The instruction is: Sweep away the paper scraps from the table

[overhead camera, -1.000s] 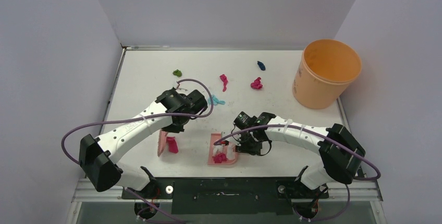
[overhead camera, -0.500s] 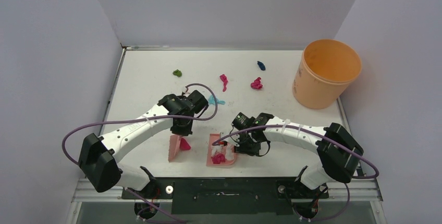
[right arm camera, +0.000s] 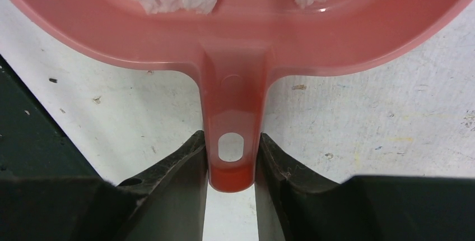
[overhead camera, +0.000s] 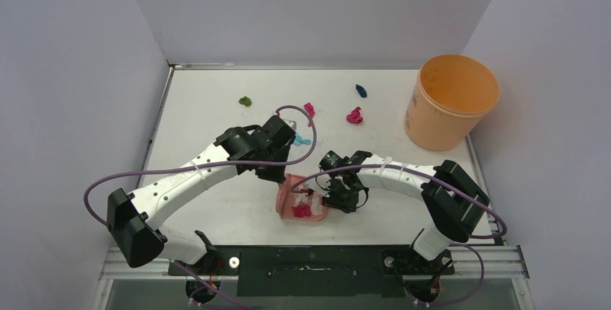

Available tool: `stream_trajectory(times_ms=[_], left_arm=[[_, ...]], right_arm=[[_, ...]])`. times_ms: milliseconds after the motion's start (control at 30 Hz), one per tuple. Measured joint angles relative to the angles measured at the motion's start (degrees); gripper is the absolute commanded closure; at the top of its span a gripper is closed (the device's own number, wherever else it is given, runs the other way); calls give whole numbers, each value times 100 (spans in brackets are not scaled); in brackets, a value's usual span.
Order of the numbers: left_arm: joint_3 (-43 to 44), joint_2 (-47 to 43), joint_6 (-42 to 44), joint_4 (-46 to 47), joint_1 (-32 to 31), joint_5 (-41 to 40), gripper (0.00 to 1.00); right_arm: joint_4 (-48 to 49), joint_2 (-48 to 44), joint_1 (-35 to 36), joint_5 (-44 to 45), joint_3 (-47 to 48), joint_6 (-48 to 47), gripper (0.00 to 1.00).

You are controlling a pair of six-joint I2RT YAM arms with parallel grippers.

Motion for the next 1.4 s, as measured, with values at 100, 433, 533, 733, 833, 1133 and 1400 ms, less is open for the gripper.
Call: stream_trajectory(times_ms=[100, 433, 533, 733, 833, 1133, 1400], left_arm=[[157, 0, 11, -68, 9, -44, 100], [398, -133, 4, -269, 0, -352, 100], [424, -291, 4, -404, 0, -511, 100], [527, -474, 2, -664, 105, -925, 100], [494, -466, 2, -660, 208, -1016, 100], [170, -2, 20, -330, 289, -1003, 100], [129, 122, 28, 59, 291, -721, 100]], right_arm=[[-9, 0, 2, 24, 0, 0, 95], [-809, -791, -361, 254, 120, -304, 95], [-1056, -1082, -525, 407, 181, -424, 95], [-1613, -1185, -584, 1003, 179, -640, 95], [-1851, -1161, -584, 1266, 179, -680, 94], [-2026, -699, -544, 1493, 243, -688, 90], [-1099, -785, -837, 1174, -391, -1012, 43]])
